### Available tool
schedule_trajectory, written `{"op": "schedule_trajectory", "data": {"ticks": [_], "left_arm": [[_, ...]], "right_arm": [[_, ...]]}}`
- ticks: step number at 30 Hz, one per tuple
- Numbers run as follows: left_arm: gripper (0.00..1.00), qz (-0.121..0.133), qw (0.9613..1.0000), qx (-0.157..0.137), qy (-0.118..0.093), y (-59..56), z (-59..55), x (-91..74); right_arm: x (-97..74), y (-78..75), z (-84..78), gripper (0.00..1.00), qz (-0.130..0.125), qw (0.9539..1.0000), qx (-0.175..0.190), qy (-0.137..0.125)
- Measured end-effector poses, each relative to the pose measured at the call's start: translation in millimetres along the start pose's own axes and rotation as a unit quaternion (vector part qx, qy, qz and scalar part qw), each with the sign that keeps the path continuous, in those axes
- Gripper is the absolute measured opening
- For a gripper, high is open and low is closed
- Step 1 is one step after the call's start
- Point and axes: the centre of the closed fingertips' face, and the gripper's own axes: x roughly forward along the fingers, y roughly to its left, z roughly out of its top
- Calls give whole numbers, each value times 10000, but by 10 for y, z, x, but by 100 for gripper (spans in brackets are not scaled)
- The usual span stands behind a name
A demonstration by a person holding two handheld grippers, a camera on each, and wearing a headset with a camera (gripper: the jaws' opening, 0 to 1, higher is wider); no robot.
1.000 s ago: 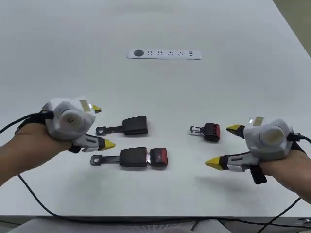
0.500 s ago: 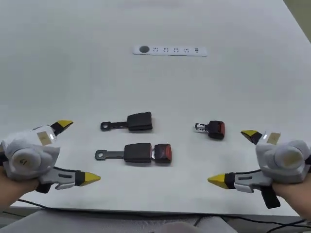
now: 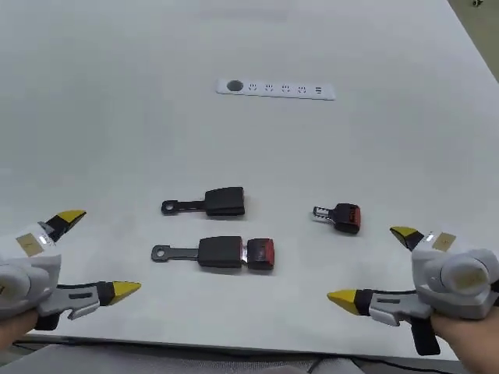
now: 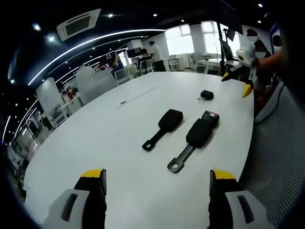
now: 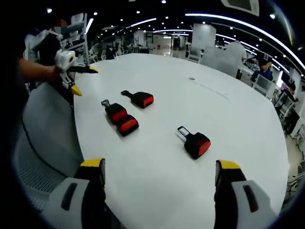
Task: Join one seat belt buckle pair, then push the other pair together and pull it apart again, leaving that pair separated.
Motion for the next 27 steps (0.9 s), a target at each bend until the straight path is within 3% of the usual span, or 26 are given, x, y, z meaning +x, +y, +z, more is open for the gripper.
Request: {"op": "schedule_trajectory", "data": {"ticks": [4, 8, 10, 12, 16, 18, 19, 20, 21, 24, 27], "left_arm": [[91, 41, 9999, -108, -93, 4, 36, -2], [91, 38, 9999, -145, -43, -33, -39, 54], [89, 38, 9997, -20, 258, -17, -146, 79], [89, 47, 10000, 15, 74, -25, -68, 77], [89, 25, 10000, -18, 91, -16, -97, 70], [87, 125, 9999, -54, 49, 48, -81, 50], [86, 191, 9997, -146, -61, 87, -51, 33], [87, 205, 9991, -375, -38, 90, -76, 31], [88, 221, 9989, -413, 36, 108, -115, 29], [88, 281, 9989, -370, 41, 120, -111, 20], [88, 180, 9997, -119, 115, 33, -108, 40]], "right_arm": [[-3, -25, 28, 97, -27, 10000, -39, -9], [-1, -6, 17, 97, -32, 9998, -190, 62], [5, -18, -30, 96, -71, 9990, -391, 181], [7, -33, -47, 96, -90, 9990, -377, 225], [2, -61, -48, 95, -144, 9993, -282, 216], [-7, -45, -32, 95, -162, 9993, -295, 190], [-10, -26, -32, 95, -175, 9992, -322, 162], [-6, -17, -54, 95, -192, 9990, -365, 167], [2, -11, -94, 95, -213, 9988, -374, 230], [15, 38, -158, 95, -191, 9991, -256, 275], [23, 95, -196, 95, -203, 9991, -233, 278]]}}
